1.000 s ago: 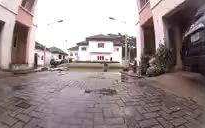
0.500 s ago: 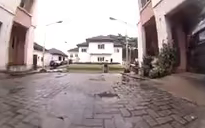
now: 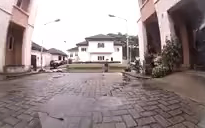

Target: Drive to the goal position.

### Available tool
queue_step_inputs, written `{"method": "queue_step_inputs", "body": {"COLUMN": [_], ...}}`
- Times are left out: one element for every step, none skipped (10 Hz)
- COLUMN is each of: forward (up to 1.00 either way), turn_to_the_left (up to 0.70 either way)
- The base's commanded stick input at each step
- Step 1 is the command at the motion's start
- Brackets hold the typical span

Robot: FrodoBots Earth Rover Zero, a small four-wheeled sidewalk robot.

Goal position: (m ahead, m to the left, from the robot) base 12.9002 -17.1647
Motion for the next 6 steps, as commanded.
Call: {"method": "queue_step_inputs", "body": {"forward": [0.20, 0.09, 0.00, 0.00, 0.00, 0.00], "turn_to_the_left": [0.00, 0.00, 0.00, 0.00, 0.00, 0.00]}}
